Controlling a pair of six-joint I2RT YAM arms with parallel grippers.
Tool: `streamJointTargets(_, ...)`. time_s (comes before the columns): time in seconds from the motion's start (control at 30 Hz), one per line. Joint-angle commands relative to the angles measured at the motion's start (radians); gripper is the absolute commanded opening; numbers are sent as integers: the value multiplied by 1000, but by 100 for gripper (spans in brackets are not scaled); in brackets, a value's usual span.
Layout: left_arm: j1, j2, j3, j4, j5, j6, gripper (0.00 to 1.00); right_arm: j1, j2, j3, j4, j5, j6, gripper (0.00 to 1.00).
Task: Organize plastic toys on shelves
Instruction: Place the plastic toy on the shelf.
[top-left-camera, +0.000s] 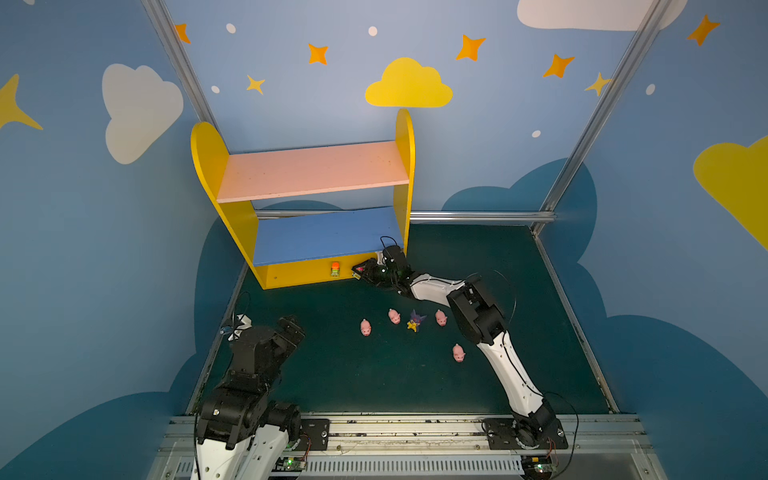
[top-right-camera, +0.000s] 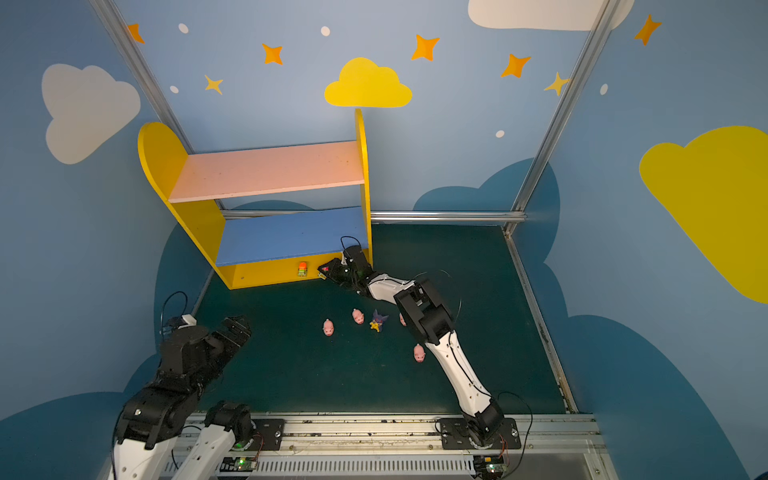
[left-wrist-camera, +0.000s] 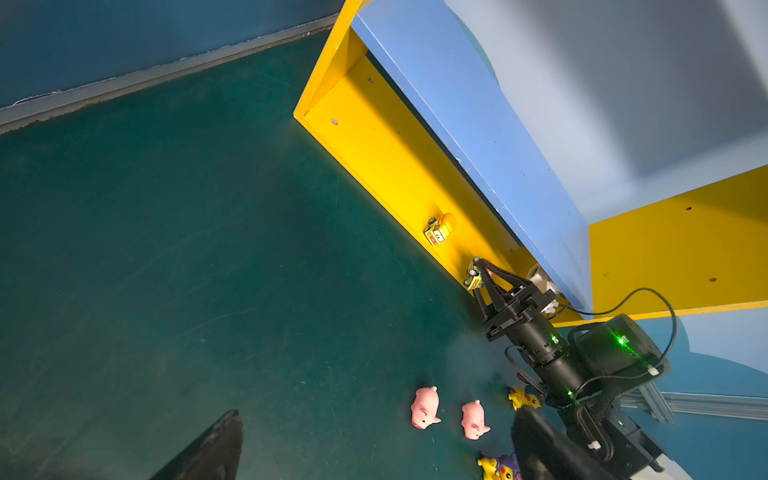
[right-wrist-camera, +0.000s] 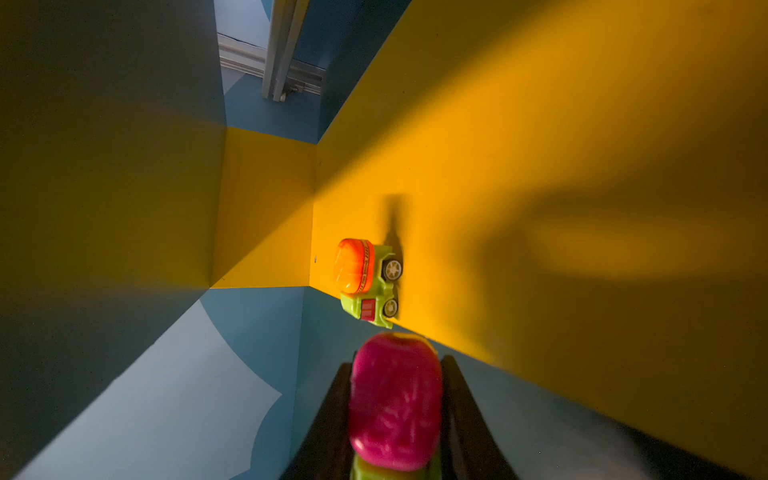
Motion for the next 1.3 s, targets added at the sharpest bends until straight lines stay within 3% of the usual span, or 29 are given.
streamJointTargets(0.0, 5, 13, 26, 24, -20, 20, 100, -13, 31, 56, 0, 2, -9, 20)
streamJointTargets(0.6, 7, 60, 24, 62, -22, 38, 100, -30, 159, 243, -108, 45, -46, 21)
streamJointTargets(1.27, 24, 56, 28, 65, -14, 55, 100, -29, 177, 292, -169, 71, -57, 33)
